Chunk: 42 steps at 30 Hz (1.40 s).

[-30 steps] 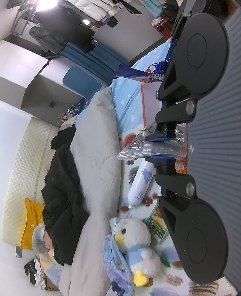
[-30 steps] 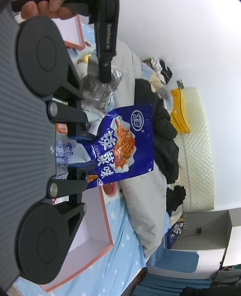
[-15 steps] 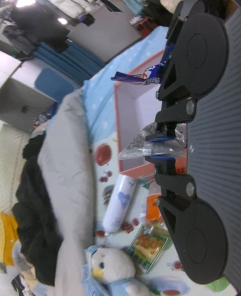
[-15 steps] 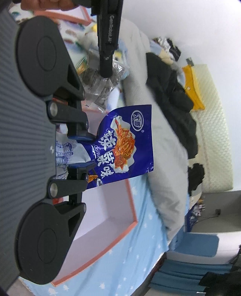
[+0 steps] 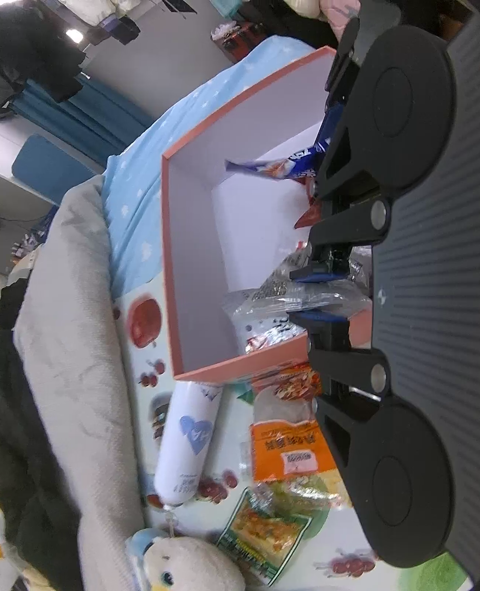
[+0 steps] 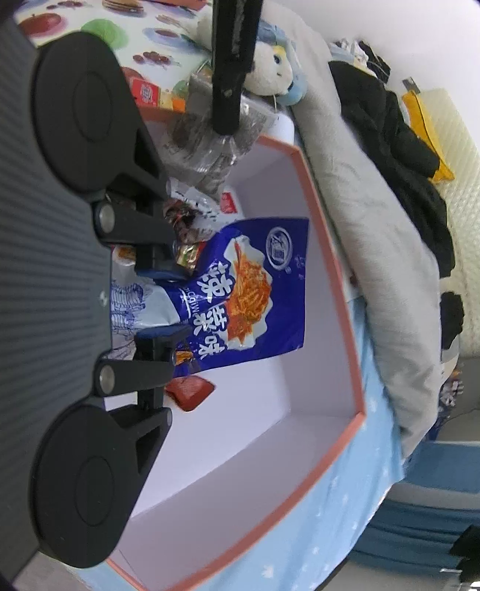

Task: Organize snacks
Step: 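Lift and carry the blue bag and clear wrapper over the pink box with both grippers, then open both grippers to drop the blue bag and clear wrapper into the box, then move both grippers back toward the remaining snack pile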

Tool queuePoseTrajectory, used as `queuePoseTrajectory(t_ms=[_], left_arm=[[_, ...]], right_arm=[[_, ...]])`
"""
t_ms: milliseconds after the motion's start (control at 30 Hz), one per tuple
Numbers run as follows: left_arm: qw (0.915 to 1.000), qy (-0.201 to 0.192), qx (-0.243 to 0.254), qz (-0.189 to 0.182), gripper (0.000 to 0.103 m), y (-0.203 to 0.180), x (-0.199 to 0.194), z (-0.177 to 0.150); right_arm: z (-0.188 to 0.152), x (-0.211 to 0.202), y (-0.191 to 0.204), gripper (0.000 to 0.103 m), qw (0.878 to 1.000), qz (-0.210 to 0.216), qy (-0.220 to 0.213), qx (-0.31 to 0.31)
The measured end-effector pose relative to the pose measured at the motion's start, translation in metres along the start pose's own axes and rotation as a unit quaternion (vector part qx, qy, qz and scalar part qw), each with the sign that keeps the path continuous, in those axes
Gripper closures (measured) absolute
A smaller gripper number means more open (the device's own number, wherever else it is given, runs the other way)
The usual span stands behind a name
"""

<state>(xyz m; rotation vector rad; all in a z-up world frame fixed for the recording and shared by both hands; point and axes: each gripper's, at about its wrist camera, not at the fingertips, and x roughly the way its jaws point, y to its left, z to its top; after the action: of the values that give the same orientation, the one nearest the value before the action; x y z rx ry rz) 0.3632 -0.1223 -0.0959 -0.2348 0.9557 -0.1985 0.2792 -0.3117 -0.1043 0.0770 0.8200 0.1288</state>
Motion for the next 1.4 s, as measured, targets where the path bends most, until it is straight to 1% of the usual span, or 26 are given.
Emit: queuePoseTrajectory(t_ms=[33,67,100,133,167,267,400,633,800,867,1033,1200,1267,1333,1400], left_arm=[[1.0000,0.003,-0.002,0.001,0.072,0.001,0.001,0.000],[1.0000,0.005,-0.002,0.002,0.068,0.000,0.000,-0.001],[1.0000,0.004,-0.003,0.004,0.058,0.000,-0.001,-0.001],[0.9999,0.004,-0.004,0.012,0.052,0.000,-0.001,-0.002],[0.9999,0.002,-0.002,0.015,0.052,0.000,-0.003,-0.002],[1.0000,-0.007,0.002,0.004,0.052,-0.001,-0.013,-0.002],[0.9996,-0.025,0.013,0.007,0.052,-0.004,-0.033,0.000],[0.9970,-0.073,0.027,0.005,0.052,-0.011,-0.088,0.002],[0.9938,-0.104,0.038,0.005,0.052,-0.012,-0.132,-0.005],[0.9925,-0.115,0.040,0.005,0.051,-0.011,-0.150,-0.008],[0.9870,-0.152,0.050,0.020,0.036,-0.005,-0.193,-0.019],[0.9829,-0.176,0.042,0.033,0.026,0.007,-0.232,-0.038],[0.9821,-0.181,0.035,0.037,0.026,0.014,-0.245,-0.046],[0.9814,-0.186,0.031,0.038,0.018,0.019,-0.256,-0.054],[0.9801,-0.192,0.032,0.040,0.016,0.022,-0.265,-0.064]], right_arm=[[-0.002,0.001,-0.002,0.055,1.000,-0.004,0.003,0.004],[-0.003,0.000,-0.004,0.049,1.000,-0.005,0.005,0.009],[-0.004,-0.001,-0.005,0.049,1.000,-0.002,0.006,0.011],[-0.005,-0.003,-0.005,0.049,1.000,0.000,0.008,0.010],[-0.005,-0.003,-0.006,0.049,1.000,0.002,0.010,0.009],[-0.005,-0.009,-0.004,0.049,1.000,0.013,0.008,0.006],[0.000,-0.021,0.000,0.049,1.000,0.015,-0.003,0.009],[0.008,-0.058,0.013,0.049,0.999,0.022,-0.045,0.000],[0.013,-0.090,0.025,0.049,0.996,0.028,-0.082,-0.003],[0.015,-0.106,0.031,0.049,0.994,0.036,-0.099,-0.002],[0.016,-0.136,0.050,0.049,0.990,0.048,-0.133,-0.017],[0.003,-0.161,0.067,0.049,0.986,0.065,-0.148,-0.029],[-0.001,-0.169,0.075,0.049,0.985,0.073,-0.153,-0.037],[-0.005,-0.175,0.082,0.049,0.984,0.075,-0.159,-0.044],[-0.009,-0.180,0.088,0.049,0.982,0.080,-0.163,-0.046]])
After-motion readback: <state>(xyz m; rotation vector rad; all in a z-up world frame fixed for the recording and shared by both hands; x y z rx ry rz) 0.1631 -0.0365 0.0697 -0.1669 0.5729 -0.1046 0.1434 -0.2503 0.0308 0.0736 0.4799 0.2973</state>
